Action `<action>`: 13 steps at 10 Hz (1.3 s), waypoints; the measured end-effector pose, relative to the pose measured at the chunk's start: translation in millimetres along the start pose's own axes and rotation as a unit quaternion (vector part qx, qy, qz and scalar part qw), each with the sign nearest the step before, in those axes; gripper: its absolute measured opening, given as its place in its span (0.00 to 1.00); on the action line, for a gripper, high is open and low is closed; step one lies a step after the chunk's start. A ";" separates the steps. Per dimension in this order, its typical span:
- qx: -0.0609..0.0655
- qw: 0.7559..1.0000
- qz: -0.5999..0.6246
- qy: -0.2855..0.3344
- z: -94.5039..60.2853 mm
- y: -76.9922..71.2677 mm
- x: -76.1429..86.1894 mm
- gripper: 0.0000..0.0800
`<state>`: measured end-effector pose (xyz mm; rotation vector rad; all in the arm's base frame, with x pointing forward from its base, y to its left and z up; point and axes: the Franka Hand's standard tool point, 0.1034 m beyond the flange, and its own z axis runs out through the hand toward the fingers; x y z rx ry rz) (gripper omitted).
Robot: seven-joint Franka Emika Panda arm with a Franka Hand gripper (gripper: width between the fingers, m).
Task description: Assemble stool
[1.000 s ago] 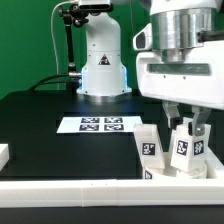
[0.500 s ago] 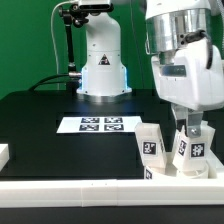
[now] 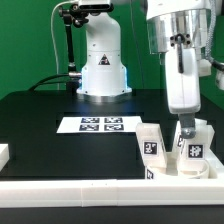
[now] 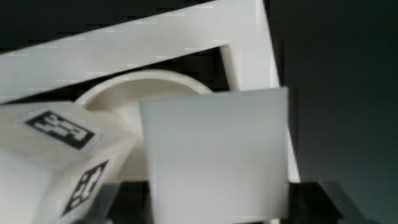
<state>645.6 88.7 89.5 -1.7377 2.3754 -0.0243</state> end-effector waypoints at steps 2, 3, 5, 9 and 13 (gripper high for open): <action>0.006 0.998 0.066 -0.006 0.2 -1.1 0.3 0.43; 0.012 0.995 0.098 -0.012 0.6 -1.5 0.2 0.43; 0.019 0.987 0.158 -0.022 1.7 -0.1 -3.5 0.43; 0.016 0.982 0.187 -0.037 2.2 1.3 -5.7 0.43; 0.019 0.986 0.161 -0.041 -0.2 0.5 -8.5 0.68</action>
Offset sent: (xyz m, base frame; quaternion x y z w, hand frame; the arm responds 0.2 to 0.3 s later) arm -0.0043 -0.0012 -0.0038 0.0356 -0.0269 0.2476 0.9678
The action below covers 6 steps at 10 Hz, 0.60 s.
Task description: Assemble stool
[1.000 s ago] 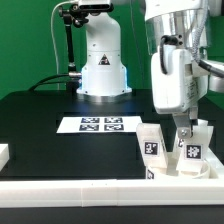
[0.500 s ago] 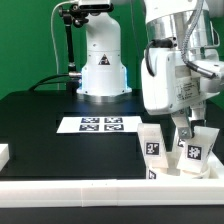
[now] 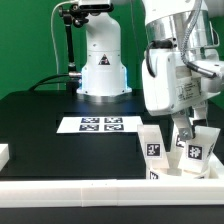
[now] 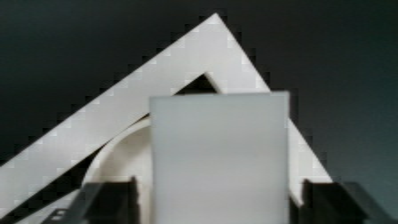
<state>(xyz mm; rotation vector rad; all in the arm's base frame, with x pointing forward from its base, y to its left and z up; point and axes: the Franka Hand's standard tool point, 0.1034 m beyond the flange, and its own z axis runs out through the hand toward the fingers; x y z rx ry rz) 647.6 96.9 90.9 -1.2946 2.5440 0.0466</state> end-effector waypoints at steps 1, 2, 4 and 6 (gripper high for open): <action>0.001 1.000 -0.005 -0.002 -2.4 -0.9 -1.4 0.68; 0.002 1.000 -0.015 -0.003 -4.8 -1.7 -2.5 0.79; 0.001 1.000 -0.026 -0.002 -2.8 -0.8 -1.3 0.80; -0.006 0.995 -0.103 0.003 -2.3 0.6 -0.7 0.81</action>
Offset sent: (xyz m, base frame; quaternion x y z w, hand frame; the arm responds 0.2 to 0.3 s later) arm 0.0000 0.0000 0.0000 0.0000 0.0000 0.0000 1.0000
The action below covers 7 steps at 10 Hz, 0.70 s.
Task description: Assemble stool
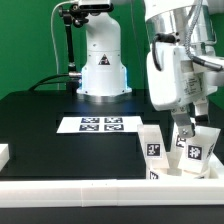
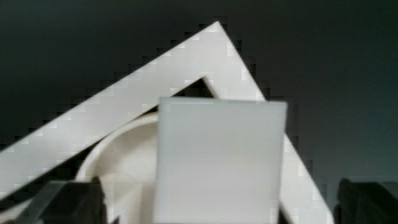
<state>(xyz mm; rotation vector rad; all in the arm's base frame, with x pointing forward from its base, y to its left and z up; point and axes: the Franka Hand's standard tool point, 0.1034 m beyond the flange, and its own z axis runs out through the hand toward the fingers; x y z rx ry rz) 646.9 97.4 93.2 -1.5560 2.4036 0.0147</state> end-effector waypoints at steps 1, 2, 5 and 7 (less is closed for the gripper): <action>-0.017 0.997 -0.070 0.012 -1.2 1.3 -1.8 0.81; -0.023 0.990 -0.139 0.024 -3.0 -0.5 -3.1 0.81; -0.030 0.958 -0.283 0.031 -4.9 -2.0 -6.0 0.81; -0.031 0.934 -0.355 0.030 -4.7 -2.6 -4.6 0.81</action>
Offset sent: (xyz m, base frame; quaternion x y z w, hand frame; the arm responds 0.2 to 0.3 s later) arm 0.0084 0.0017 0.0048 -0.0215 0.0248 -0.3101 0.9501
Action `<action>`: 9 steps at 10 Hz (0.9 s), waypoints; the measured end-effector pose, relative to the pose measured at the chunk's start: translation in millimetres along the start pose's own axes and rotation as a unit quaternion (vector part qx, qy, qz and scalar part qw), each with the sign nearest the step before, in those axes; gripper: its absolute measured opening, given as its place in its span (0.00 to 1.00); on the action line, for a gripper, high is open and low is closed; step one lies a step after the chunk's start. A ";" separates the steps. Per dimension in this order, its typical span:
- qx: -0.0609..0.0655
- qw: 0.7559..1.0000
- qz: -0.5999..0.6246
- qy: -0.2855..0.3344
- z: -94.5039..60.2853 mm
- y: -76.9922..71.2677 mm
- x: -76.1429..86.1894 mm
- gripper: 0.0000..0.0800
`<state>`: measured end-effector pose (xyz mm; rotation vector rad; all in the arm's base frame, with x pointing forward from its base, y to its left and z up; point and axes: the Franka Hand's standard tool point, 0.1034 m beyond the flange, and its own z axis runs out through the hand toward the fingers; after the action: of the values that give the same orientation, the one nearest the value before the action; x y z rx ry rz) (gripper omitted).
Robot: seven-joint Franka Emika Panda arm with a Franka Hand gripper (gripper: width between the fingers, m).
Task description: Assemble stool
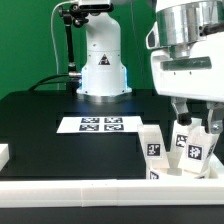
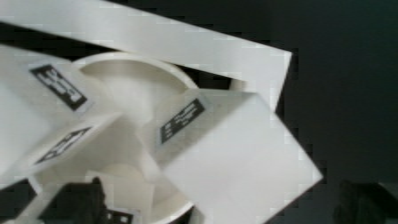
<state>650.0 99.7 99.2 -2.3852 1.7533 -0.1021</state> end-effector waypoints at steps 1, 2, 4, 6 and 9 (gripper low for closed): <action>0.000 1.000 -0.024 0.000 0.0 0.0 0.3 0.81; -0.001 0.998 -0.069 0.001 -0.1 0.2 1.1 0.81; -0.004 0.988 -0.154 0.005 -0.1 0.3 1.2 0.81; -0.009 0.968 -0.251 0.012 -1.0 -1.8 -0.9 0.81; -0.018 0.932 -0.362 0.017 -0.1 -3.0 -11.6 0.81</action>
Offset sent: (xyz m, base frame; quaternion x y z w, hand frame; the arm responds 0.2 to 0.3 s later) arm -0.0007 0.0010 0.0003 -0.0156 0.0210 -0.2391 0.9706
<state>649.3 111.5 100.4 -2.9357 0.7965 -0.2043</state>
